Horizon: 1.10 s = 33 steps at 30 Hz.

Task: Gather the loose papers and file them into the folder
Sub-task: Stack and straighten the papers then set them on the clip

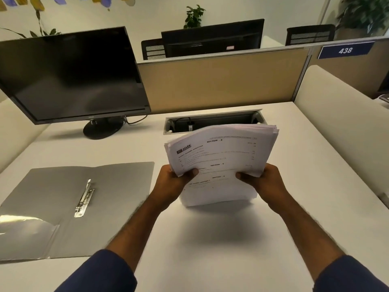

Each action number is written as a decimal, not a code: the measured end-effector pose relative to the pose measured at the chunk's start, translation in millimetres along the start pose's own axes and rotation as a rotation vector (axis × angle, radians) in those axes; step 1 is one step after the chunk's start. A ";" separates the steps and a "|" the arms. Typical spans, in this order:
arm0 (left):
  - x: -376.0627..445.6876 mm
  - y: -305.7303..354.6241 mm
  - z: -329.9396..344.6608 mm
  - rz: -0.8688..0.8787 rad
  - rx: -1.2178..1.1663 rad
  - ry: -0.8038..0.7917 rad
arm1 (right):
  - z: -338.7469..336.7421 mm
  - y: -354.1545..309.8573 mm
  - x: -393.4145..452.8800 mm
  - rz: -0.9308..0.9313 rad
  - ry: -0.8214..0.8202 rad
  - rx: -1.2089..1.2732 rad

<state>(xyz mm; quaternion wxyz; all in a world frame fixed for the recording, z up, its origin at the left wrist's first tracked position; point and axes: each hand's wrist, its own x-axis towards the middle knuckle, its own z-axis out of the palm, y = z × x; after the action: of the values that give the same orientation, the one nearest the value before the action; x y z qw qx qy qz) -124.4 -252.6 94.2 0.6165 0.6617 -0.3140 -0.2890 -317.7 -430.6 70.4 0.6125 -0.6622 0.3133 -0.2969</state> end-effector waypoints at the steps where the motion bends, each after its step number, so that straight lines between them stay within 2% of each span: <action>1: 0.0 0.1 0.8 -0.003 -0.010 0.037 | -0.6 1.3 0.3 0.003 0.013 0.004; 4: -1.5 4.4 -1.3 -0.006 -0.103 0.141 | -3.2 9.1 -1.4 0.051 0.080 0.013; 7: -3.8 6.3 -4.5 -0.037 -0.292 0.257 | 0.1 18.4 -10.7 0.220 0.175 0.066; 12: -4.7 -8.5 -0.6 -0.186 -0.622 0.342 | 30.6 27.1 -30.4 0.537 -0.015 0.682; 15: -8.7 -20.9 4.7 -0.315 -0.792 0.367 | 43.8 22.1 -35.4 0.503 -0.141 0.863; 18: -17.0 -31.6 7.9 -0.420 -0.795 0.358 | 46.2 16.3 -32.9 0.425 -0.095 0.772; 22: -18.1 -38.9 0.0 -0.455 -0.750 0.328 | 38.4 15.4 -29.7 0.429 -0.070 0.671; 26: -6.8 -34.2 -43.6 -0.466 -0.890 0.306 | 18.2 14.9 -27.0 0.455 -0.115 0.647; 29: -5.6 -27.2 -84.5 -0.559 -0.839 0.149 | -2.5 20.3 -23.2 0.502 -0.160 0.573; 31: -6.6 -25.6 -97.2 -0.643 -0.685 -0.055 | -13.1 21.1 -21.1 0.520 -0.226 0.493; 33: -6.5 -26.6 -95.9 -0.706 -0.495 -0.183 | -19.7 19.4 -18.5 0.546 -0.324 0.410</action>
<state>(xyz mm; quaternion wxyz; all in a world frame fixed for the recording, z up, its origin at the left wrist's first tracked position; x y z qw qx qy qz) -53.1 -185.6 74.7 0.5898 0.5324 -0.0432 -0.6056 -345.6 -429.5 52.4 0.8305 -0.4562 0.3116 -0.0706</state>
